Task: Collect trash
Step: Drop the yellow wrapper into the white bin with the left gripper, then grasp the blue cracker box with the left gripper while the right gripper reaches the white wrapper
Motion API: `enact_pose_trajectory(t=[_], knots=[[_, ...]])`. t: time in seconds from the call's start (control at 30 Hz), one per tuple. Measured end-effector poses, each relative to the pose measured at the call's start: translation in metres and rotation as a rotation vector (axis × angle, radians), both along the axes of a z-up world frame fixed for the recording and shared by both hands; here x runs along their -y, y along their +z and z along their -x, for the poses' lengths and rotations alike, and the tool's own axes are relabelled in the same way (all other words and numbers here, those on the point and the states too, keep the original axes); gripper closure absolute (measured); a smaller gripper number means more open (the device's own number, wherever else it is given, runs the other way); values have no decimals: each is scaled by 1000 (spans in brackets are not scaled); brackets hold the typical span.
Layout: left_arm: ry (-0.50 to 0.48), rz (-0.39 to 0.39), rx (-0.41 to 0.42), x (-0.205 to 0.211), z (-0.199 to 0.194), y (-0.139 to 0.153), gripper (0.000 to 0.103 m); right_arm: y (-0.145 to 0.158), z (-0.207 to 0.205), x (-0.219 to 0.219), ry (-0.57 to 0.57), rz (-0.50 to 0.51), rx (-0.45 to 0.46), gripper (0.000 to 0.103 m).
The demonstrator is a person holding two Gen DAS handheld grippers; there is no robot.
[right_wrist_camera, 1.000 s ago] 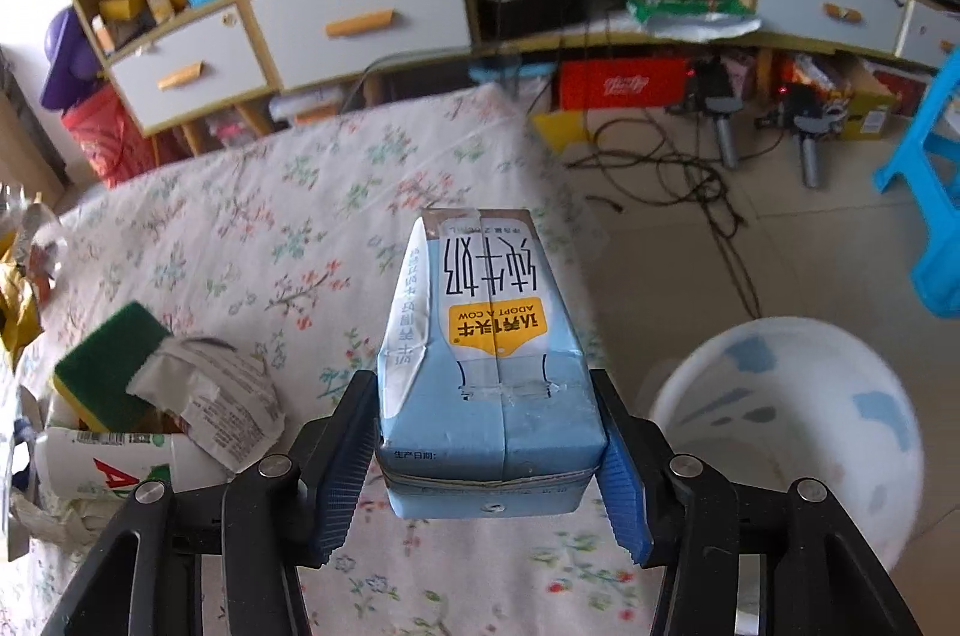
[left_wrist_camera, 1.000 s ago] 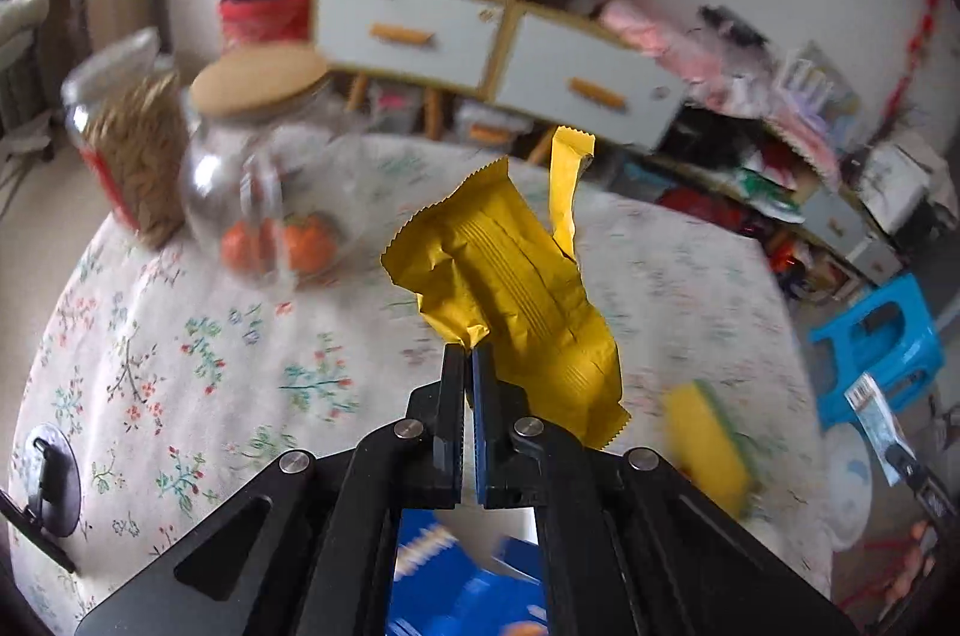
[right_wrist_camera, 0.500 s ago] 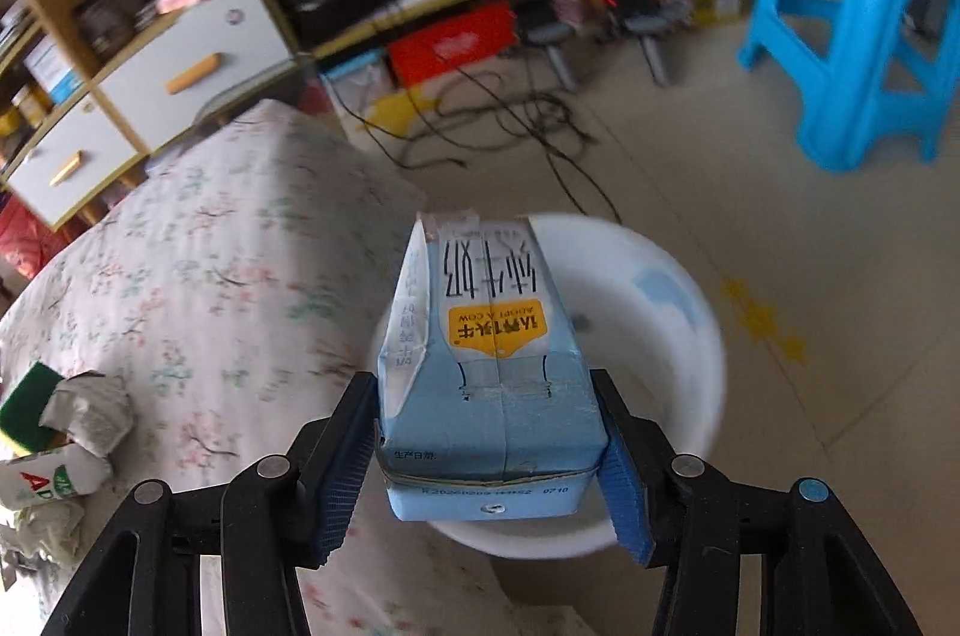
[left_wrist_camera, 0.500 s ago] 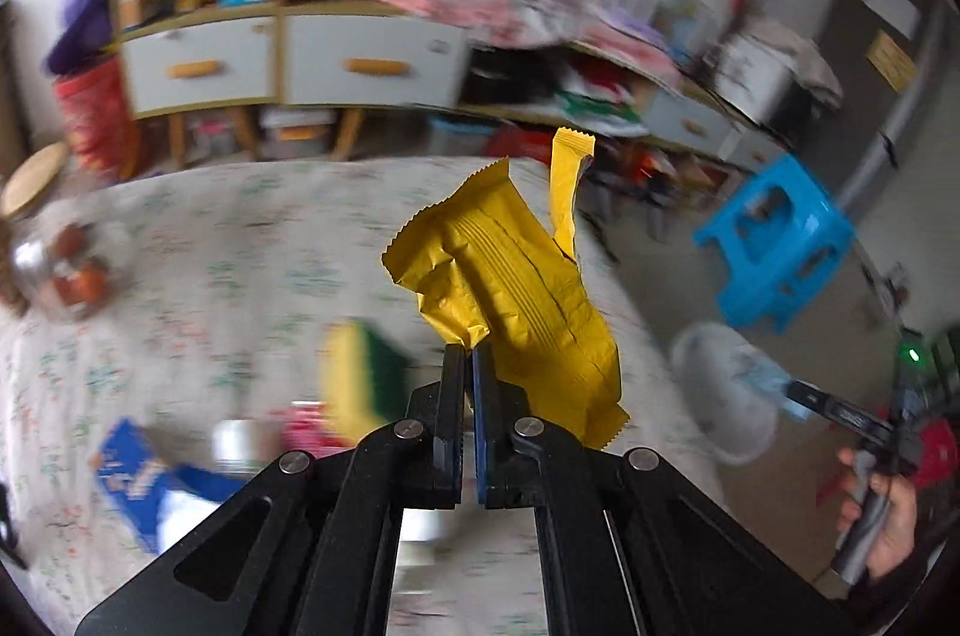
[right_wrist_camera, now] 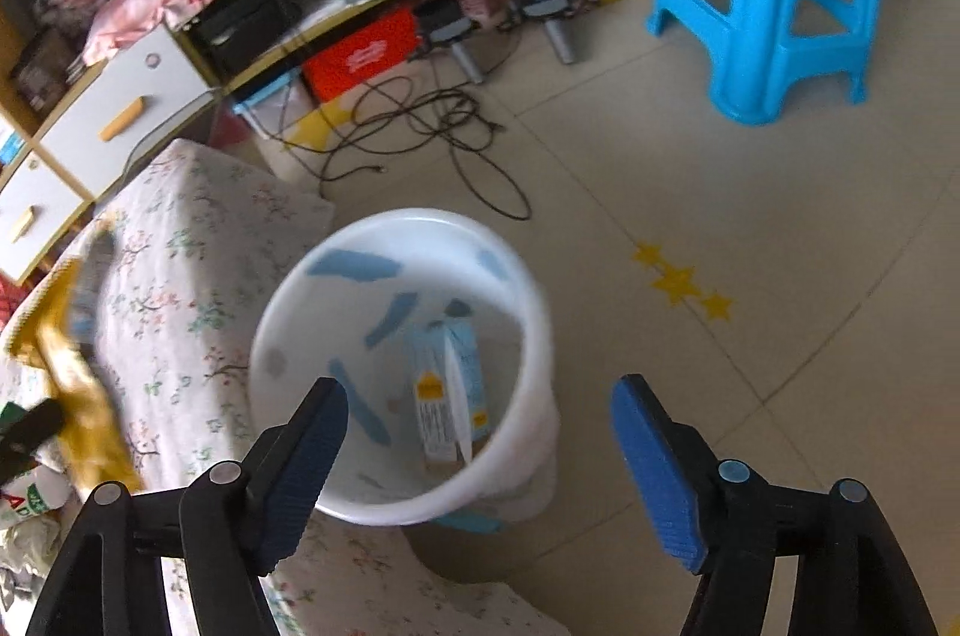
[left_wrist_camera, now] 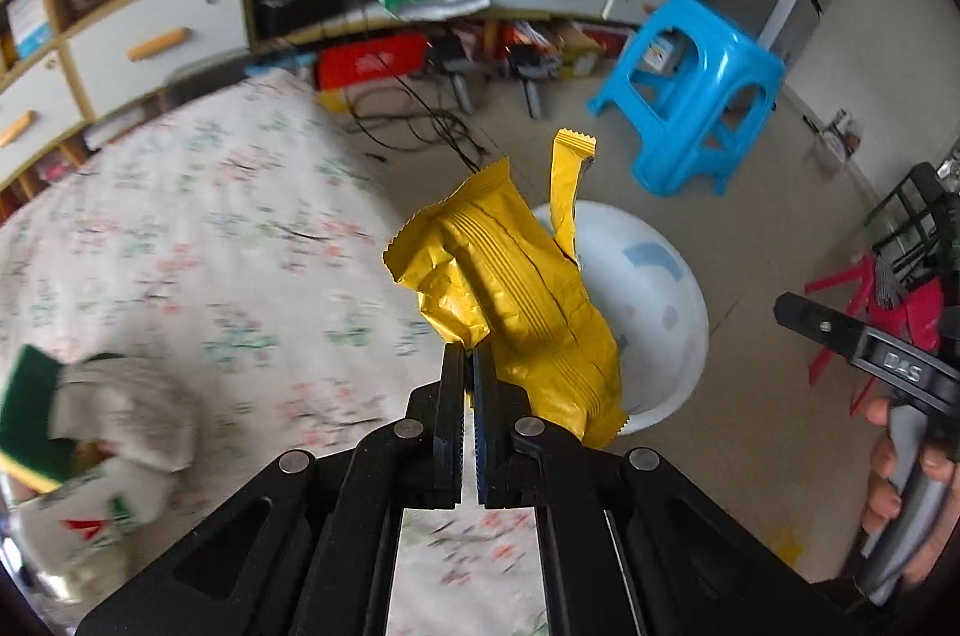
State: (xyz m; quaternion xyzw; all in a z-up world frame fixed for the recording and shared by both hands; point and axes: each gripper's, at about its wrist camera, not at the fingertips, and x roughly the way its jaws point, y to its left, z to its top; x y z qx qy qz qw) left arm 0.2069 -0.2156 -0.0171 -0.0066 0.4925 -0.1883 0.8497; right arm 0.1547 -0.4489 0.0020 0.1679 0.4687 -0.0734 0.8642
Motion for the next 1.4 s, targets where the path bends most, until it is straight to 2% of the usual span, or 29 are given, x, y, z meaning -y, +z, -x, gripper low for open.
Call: enact_pose_trajectory(t=[0.13,0.23,0.27,0.3,0.33,0.37,0.43,0.53,0.63,0.73,1.03,1.23,1.3,1.4], knots=[[-14,13,-8,22,-12,-11,100,1,5,10,-25,-4,-10,26],[-63,36,6,35,-18,-14,95,2,7,14,-35,0,-8,24],[-69,17,-23,40,-22,-17,77,3,7,14,-37,3,-7,23],[-56,5,-49,40,-23,-20,47,3,8,15,-40,6,-5,22],[-35,5,-59,37,-23,-20,35,3,8,15,-42,10,-5,21],[-25,18,-45,33,-20,-17,29,4,7,15,-43,14,-5,20],[-26,22,-32,28,-16,-13,28,4,7,13,-41,21,-7,20],[-15,1,-26,15,-10,-8,16,6,6,8,-29,29,-5,20],[-2,-15,1,-6,1,2,13,8,4,0,-13,46,-3,19],[28,-28,32,-31,12,13,4,10,1,-15,16,68,-5,18],[159,-52,87,-134,49,36,3,15,-8,-73,128,133,-2,13],[337,-110,76,-224,60,38,3,11,-17,-117,203,144,-15,13],[422,-131,58,-258,62,34,3,10,-20,-133,226,148,-16,12],[547,-122,7,-310,63,24,3,7,-24,-153,255,157,-21,12]])
